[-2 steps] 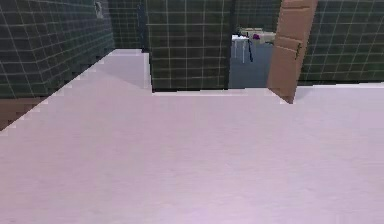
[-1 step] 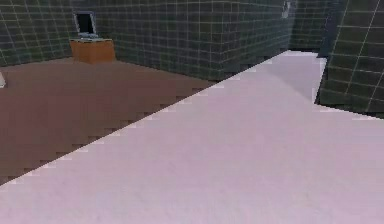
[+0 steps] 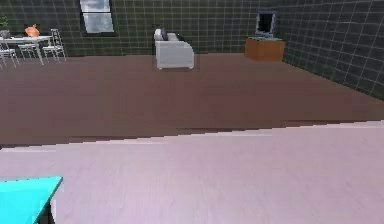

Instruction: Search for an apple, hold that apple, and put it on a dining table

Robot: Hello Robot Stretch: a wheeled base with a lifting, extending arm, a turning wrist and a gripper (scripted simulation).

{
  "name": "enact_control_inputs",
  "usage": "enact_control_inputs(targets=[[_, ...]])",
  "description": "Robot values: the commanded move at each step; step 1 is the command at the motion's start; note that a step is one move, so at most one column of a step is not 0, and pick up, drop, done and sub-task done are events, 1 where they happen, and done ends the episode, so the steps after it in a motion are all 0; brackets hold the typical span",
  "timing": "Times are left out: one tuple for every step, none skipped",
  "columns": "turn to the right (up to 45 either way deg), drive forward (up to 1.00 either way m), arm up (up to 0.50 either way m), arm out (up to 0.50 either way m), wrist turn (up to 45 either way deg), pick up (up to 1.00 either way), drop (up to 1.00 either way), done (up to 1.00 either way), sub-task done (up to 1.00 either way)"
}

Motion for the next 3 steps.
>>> enact_control_inputs(targets=[[-18.0,0.00,0.00,0.00,0.0,0.00,0.00,0.00,0.00],[45.0,0.00,0.00,0.00,0.0,0.00,0.00,0.00,0.00],[45.0,0.00,0.00,0.00,0.0,0.00,0.00,0.00,0.00]])
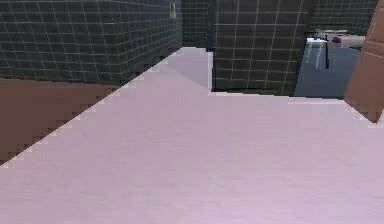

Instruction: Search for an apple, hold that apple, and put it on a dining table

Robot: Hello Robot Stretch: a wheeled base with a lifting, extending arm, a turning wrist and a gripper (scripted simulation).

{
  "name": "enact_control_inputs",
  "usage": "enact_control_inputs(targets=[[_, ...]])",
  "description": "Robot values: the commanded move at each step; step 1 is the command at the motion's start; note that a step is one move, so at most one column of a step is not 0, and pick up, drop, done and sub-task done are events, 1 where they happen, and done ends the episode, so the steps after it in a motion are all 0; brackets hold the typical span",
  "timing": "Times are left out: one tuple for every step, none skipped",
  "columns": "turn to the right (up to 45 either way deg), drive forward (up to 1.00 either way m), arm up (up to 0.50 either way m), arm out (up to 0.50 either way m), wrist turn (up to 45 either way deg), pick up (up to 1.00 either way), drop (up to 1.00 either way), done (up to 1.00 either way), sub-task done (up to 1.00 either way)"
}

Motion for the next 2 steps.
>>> enact_control_inputs(targets=[[21.0,0.00,0.00,0.00,0.0,0.00,0.00,0.00,0.00],[45.0,0.00,0.00,0.00,0.0,0.00,0.00,0.00,0.00]])
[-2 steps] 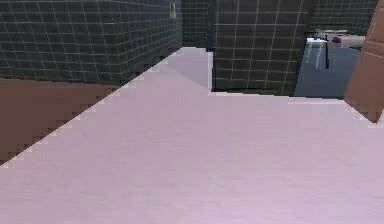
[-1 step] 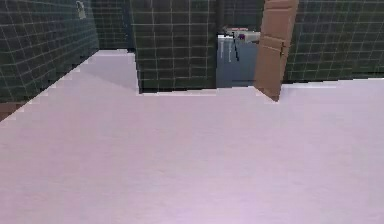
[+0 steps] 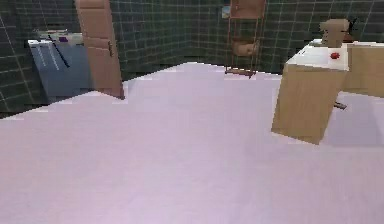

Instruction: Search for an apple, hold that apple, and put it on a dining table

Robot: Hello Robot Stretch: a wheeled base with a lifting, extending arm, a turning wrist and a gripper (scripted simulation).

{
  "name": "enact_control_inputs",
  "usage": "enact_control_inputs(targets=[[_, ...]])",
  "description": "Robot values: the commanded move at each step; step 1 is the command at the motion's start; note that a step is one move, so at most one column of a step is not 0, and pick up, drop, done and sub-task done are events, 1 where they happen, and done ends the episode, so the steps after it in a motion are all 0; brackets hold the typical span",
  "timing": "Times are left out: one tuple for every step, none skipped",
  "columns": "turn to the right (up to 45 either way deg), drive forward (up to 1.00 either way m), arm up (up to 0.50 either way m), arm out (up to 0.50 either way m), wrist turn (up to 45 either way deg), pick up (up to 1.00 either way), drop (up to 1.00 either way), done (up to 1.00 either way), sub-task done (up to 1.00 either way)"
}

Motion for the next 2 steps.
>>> enact_control_inputs(targets=[[45.0,0.00,0.00,0.00,0.0,0.00,0.00,0.00,0.00],[45.0,0.00,0.00,0.00,0.0,0.00,0.00,0.00,0.00]])
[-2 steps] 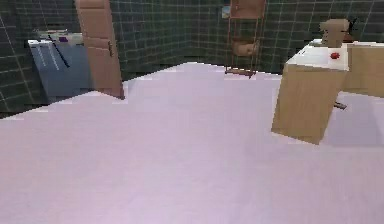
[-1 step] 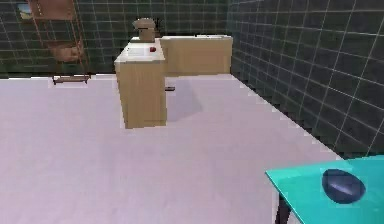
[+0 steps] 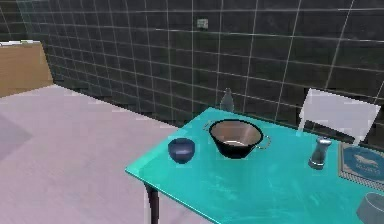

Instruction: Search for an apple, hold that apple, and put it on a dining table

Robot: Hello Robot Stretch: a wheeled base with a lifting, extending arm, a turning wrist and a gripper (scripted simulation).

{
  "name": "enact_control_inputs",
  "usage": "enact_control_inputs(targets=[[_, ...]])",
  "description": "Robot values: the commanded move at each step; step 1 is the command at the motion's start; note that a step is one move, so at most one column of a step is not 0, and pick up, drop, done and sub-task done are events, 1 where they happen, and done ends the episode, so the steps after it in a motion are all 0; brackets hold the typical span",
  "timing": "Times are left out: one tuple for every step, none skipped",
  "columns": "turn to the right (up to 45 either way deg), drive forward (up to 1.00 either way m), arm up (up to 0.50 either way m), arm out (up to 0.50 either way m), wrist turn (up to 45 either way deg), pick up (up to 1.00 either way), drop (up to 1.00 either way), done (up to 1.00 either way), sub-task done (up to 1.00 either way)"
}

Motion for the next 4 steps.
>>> enact_control_inputs(targets=[[33.0,0.00,0.00,0.00,0.0,0.00,0.00,0.00,0.00],[0.0,0.20,0.00,0.00,0.0,0.00,0.00,0.00,0.00],[-45.0,0.00,0.00,0.00,0.0,0.00,0.00,0.00,0.00],[-36.0,0.00,0.00,0.00,0.0,0.00,0.00,0.00,0.00]])
